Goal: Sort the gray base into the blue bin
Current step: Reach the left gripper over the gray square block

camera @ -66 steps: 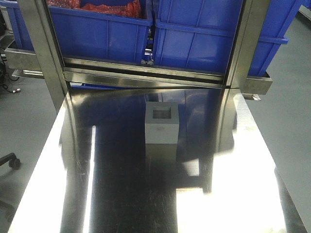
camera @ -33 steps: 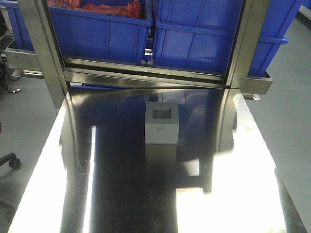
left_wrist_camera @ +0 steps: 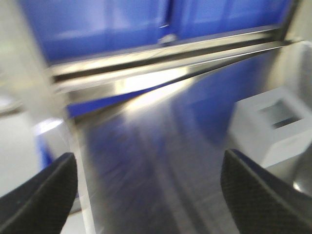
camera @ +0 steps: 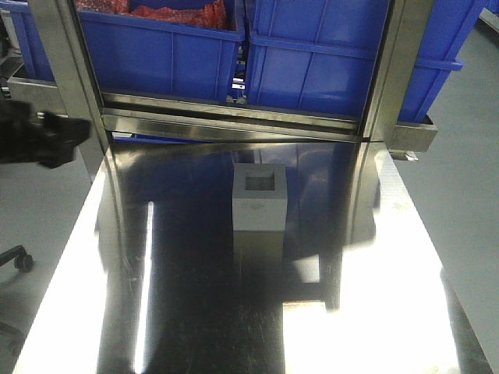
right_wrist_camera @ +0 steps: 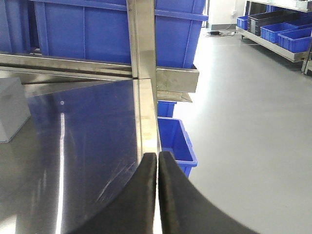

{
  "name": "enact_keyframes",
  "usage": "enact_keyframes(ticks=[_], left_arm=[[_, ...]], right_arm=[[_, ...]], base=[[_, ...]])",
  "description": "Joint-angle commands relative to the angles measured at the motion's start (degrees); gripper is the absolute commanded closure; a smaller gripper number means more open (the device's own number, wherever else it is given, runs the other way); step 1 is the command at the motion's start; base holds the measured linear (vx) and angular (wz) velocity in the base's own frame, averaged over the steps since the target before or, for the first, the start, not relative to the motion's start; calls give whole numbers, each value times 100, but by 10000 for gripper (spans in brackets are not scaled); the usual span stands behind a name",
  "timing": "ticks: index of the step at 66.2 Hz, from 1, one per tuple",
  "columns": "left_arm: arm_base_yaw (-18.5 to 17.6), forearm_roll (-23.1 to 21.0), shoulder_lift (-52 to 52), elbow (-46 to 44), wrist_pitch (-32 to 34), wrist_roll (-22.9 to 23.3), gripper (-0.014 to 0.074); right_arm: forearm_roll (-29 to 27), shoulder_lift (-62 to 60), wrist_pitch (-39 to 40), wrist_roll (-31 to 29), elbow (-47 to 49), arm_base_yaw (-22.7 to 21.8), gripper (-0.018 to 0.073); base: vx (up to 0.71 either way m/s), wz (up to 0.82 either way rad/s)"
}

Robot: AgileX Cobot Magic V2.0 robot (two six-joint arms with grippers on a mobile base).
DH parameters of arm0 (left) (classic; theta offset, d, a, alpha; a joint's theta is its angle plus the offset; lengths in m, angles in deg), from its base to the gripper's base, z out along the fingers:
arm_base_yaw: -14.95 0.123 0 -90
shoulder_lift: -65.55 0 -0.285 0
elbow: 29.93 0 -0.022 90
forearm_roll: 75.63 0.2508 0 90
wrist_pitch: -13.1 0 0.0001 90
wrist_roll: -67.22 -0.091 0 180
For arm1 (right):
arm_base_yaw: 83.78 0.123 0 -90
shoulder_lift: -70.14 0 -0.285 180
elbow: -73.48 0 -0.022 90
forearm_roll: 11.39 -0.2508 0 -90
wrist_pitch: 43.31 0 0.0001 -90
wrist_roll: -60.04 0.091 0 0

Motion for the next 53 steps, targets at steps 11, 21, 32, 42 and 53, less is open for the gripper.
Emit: enact_keyframes(ticks=[11, 21, 32, 42, 53], left_arm=[[-973, 28, 1022, -1075, 391, 10, 10], [-1567, 988, 1713, -1800, 326, 685, 10], [-1973, 2083, 2603, -2731, -377, 2277, 10], [-2113, 2396, 3390, -3678, -1115, 3037, 10], [-2113, 2387, 4015, -4397, -1476, 3640, 10]], right_arm=[[21, 103, 416, -70, -12, -14, 564], [21, 103, 416, -70, -12, -14, 564], [21, 103, 416, -70, -12, -14, 564], [21, 103, 416, -70, -12, -14, 564], [21, 103, 416, -70, -12, -14, 564]], base=[[0, 0], [0, 0], [0, 0], [0, 0], [0, 0]])
